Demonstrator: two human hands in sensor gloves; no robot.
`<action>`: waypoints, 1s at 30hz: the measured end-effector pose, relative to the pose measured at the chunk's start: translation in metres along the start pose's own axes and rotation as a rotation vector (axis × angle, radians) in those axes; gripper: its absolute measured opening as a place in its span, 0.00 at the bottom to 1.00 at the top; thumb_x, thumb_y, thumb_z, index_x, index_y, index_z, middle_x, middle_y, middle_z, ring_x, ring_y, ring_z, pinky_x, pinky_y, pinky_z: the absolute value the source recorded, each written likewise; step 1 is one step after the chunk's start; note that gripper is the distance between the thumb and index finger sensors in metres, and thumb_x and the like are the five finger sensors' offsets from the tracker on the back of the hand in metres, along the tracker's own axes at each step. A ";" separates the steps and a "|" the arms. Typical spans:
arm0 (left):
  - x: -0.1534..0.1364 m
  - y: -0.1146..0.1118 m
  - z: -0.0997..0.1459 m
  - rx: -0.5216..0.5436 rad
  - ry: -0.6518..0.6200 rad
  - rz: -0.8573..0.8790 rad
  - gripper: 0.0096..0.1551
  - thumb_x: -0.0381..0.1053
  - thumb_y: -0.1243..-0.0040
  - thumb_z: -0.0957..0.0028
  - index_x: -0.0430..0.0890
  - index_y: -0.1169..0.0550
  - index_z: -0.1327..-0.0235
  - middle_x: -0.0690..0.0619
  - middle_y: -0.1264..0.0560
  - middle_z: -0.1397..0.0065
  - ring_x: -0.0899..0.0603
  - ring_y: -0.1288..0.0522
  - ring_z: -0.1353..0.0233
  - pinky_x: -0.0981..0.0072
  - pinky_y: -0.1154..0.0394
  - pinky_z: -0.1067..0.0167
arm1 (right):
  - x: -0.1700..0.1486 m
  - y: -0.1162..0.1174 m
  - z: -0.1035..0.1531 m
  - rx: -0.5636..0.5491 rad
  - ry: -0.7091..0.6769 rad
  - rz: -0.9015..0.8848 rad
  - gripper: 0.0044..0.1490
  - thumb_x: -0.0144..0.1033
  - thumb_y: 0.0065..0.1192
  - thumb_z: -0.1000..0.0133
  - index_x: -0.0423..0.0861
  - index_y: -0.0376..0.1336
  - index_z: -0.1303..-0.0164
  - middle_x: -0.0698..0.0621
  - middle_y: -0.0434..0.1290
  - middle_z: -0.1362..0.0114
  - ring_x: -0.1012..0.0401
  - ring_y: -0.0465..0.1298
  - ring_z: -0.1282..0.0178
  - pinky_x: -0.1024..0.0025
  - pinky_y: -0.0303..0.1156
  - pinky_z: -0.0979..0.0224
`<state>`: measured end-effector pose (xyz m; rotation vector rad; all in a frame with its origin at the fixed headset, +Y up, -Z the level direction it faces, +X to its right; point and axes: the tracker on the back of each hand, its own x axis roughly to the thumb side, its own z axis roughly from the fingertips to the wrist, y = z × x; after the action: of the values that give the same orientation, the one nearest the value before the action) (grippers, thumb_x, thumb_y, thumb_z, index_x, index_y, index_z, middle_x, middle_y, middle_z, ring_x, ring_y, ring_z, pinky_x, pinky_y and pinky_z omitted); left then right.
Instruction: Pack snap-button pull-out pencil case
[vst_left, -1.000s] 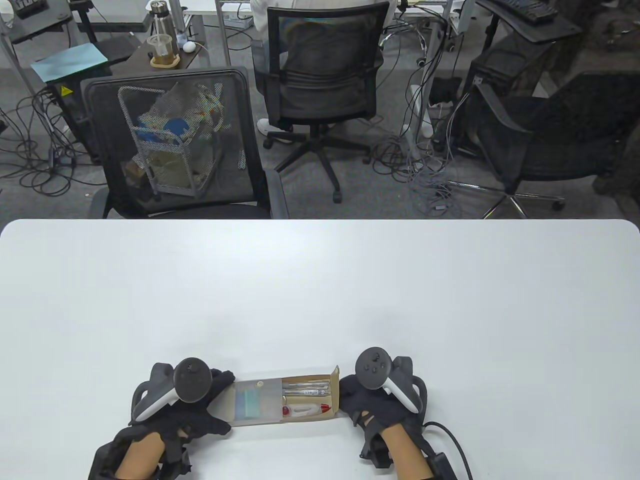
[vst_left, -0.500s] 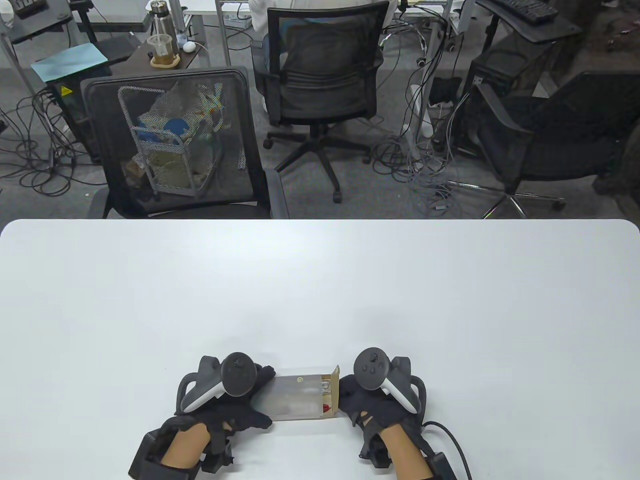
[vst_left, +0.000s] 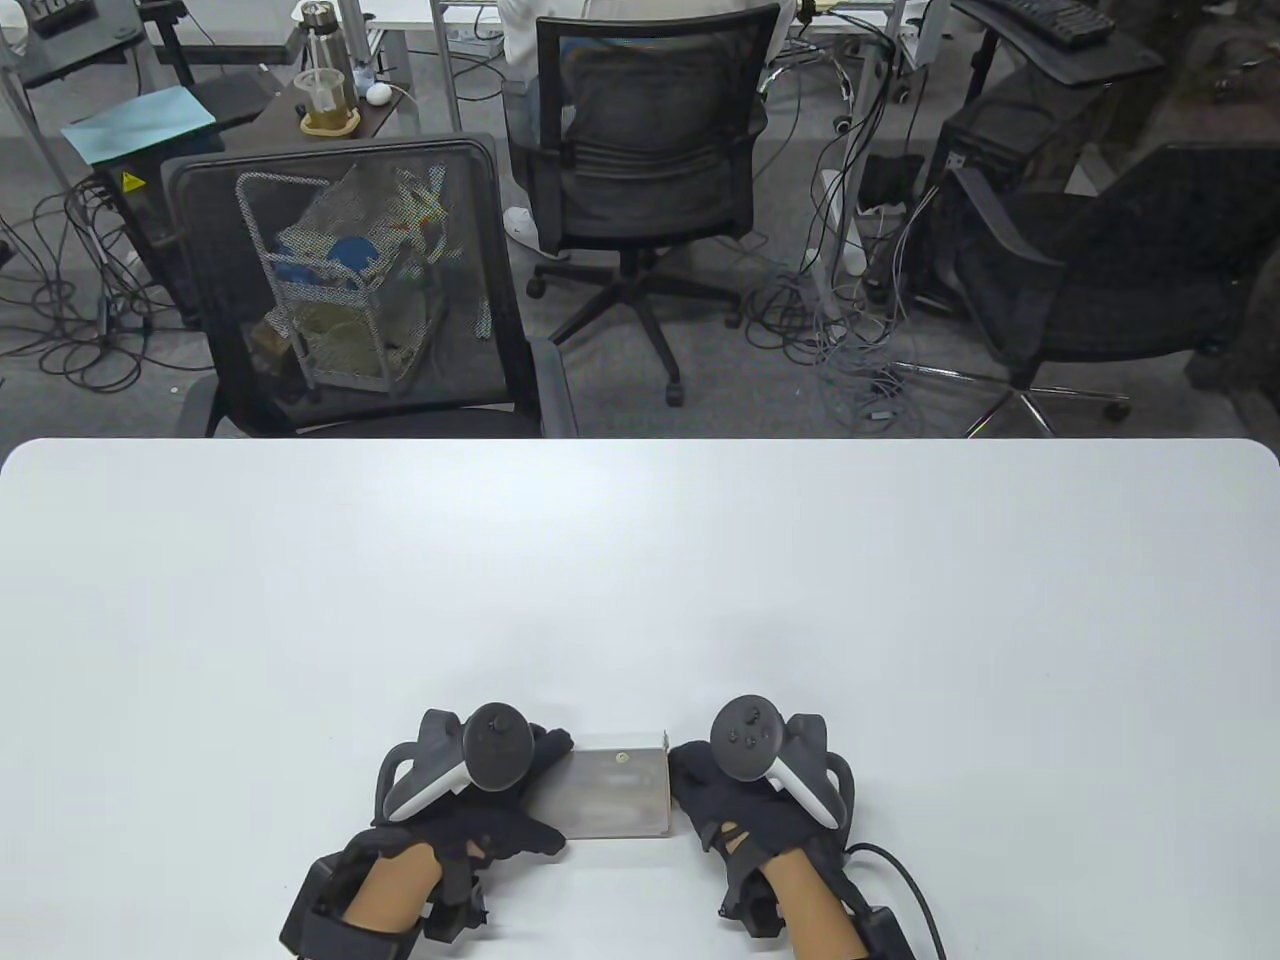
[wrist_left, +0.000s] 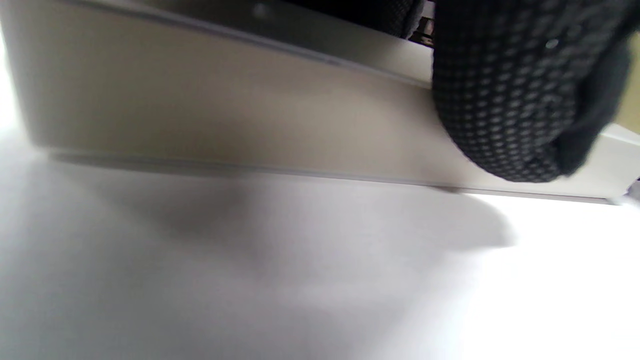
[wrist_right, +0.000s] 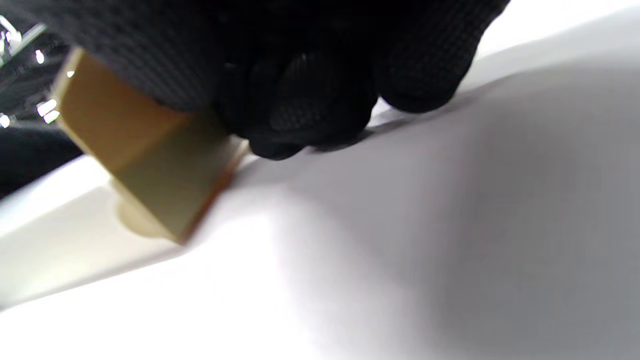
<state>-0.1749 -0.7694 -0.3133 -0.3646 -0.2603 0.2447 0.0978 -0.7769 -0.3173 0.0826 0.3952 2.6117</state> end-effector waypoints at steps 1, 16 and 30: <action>0.000 0.000 0.000 0.000 -0.001 0.000 0.57 0.67 0.21 0.74 0.67 0.34 0.25 0.64 0.36 0.18 0.46 0.33 0.16 0.36 0.46 0.18 | -0.001 0.000 0.000 -0.006 0.005 -0.039 0.32 0.55 0.59 0.49 0.59 0.66 0.33 0.57 0.77 0.33 0.65 0.80 0.46 0.67 0.77 0.39; 0.001 0.000 0.001 -0.001 -0.003 -0.007 0.57 0.67 0.21 0.74 0.67 0.34 0.25 0.64 0.36 0.18 0.46 0.33 0.16 0.35 0.47 0.18 | 0.024 0.014 -0.019 -0.037 0.193 -0.004 0.36 0.70 0.60 0.55 0.64 0.68 0.40 0.58 0.73 0.34 0.68 0.77 0.49 0.70 0.76 0.41; 0.002 -0.001 0.001 -0.006 -0.002 -0.021 0.57 0.67 0.22 0.73 0.67 0.34 0.25 0.63 0.36 0.17 0.46 0.34 0.16 0.35 0.47 0.18 | 0.028 0.015 -0.021 -0.022 0.246 -0.018 0.34 0.67 0.63 0.56 0.63 0.67 0.41 0.59 0.73 0.35 0.68 0.77 0.49 0.70 0.76 0.41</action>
<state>-0.1733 -0.7692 -0.3118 -0.3671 -0.2668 0.2241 0.0638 -0.7813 -0.3336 -0.2503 0.4487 2.6149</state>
